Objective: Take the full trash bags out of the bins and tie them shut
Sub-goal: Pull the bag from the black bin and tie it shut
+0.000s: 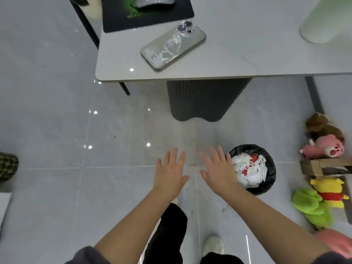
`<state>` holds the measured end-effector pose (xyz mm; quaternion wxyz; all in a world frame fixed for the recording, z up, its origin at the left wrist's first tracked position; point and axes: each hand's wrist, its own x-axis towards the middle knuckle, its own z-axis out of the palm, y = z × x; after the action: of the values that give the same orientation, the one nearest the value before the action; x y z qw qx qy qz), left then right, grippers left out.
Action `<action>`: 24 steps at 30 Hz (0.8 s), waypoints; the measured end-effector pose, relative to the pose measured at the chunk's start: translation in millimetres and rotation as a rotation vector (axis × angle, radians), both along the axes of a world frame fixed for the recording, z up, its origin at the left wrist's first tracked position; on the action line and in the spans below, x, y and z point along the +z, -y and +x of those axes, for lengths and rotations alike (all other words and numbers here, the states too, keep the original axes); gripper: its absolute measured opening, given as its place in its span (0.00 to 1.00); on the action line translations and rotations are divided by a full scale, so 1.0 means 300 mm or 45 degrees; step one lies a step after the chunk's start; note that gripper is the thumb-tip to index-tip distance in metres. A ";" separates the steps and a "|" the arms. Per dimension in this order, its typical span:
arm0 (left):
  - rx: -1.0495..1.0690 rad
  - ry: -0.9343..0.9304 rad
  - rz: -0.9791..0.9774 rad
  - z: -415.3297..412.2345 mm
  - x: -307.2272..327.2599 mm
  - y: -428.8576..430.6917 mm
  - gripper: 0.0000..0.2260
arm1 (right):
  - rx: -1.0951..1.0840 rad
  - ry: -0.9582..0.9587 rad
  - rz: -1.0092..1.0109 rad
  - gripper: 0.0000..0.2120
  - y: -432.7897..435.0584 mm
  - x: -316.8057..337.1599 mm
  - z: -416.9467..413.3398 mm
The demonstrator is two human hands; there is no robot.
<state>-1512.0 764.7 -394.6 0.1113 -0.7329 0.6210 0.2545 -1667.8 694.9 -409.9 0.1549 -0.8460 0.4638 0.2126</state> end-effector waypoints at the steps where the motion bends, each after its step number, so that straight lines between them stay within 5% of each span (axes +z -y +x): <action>1: -0.023 0.002 0.002 -0.030 -0.071 0.021 0.35 | -0.029 -0.002 -0.003 0.31 0.016 -0.073 -0.028; 8: -0.252 0.112 -0.013 -0.194 -0.627 0.179 0.34 | -0.195 -0.037 -0.108 0.30 0.122 -0.603 -0.271; 16: -0.374 0.154 -0.127 -0.383 -1.094 0.291 0.35 | -0.401 0.239 -0.315 0.29 0.200 -0.939 -0.467; 20: -0.213 0.002 -0.079 -0.454 -1.221 0.300 0.36 | -0.474 0.361 -0.305 0.29 0.204 -1.027 -0.513; 24: 0.227 -0.424 0.090 -0.518 -1.284 0.319 0.39 | -0.439 0.421 -0.303 0.30 0.240 -1.035 -0.538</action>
<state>-1667.4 669.1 -779.7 0.0097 -0.7284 0.5541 0.4030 -1829.1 622.8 -720.5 0.1620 -0.7899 0.5913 -0.0142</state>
